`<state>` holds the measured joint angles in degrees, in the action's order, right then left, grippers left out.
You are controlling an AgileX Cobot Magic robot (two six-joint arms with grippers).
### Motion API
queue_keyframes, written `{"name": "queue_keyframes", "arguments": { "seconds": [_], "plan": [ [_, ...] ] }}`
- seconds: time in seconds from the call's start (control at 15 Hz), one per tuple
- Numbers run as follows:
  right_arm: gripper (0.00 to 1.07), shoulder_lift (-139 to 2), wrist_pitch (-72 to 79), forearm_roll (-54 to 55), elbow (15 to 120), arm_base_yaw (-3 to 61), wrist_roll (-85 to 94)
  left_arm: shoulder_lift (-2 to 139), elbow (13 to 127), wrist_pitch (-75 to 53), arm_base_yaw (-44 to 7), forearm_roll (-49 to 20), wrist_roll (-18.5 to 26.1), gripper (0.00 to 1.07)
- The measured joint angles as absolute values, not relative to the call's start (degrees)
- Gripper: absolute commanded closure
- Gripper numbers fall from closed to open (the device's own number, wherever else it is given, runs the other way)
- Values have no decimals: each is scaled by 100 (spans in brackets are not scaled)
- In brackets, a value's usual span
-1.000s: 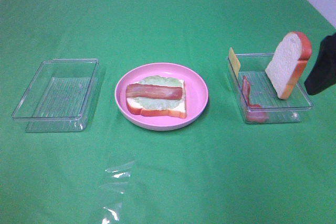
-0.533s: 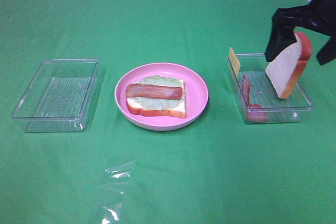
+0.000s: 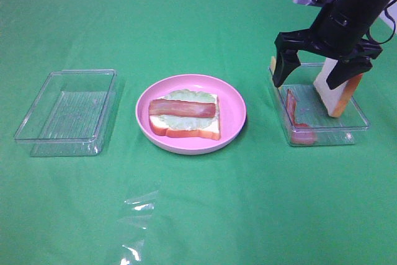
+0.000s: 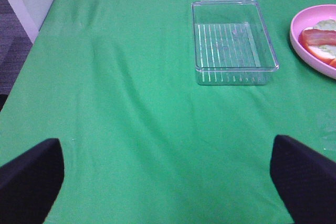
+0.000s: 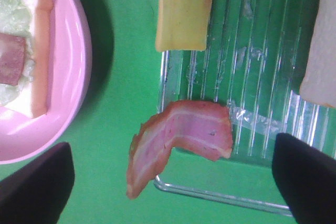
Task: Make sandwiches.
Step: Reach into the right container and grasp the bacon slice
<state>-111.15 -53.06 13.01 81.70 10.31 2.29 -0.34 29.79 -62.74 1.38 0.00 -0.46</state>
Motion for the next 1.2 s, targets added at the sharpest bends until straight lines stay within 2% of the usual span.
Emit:
{"name": "queue_keyframes", "arguments": {
  "seconds": [0.4, 0.6, 0.67, 0.87, 0.93, 1.2],
  "plan": [
    [10, -11539, -5397, 1369, 8170, 1031, 275, -34, 2979, -6274, 138, 0, -46, 6],
    [16, -11602, -5432, 1427, 8170, 1031, 327, -34, 2979, -6274, 138, 0, -46, 6],
    [22, -11602, -5432, 1438, 8170, 1031, 327, -34, 2979, -6274, 138, 0, -46, 6],
    [52, -11602, -5449, 1444, 8170, 1031, 332, -34, 2979, -6274, 138, 0, -46, 6],
    [56, -11602, -5449, 1444, 8170, 1031, 332, -34, 2979, -6274, 138, 0, -46, 6],
    [57, -11602, -5581, 1467, 8170, 1031, 332, -34, 2979, -6274, 138, 0, -46, 6]
  ]
}}
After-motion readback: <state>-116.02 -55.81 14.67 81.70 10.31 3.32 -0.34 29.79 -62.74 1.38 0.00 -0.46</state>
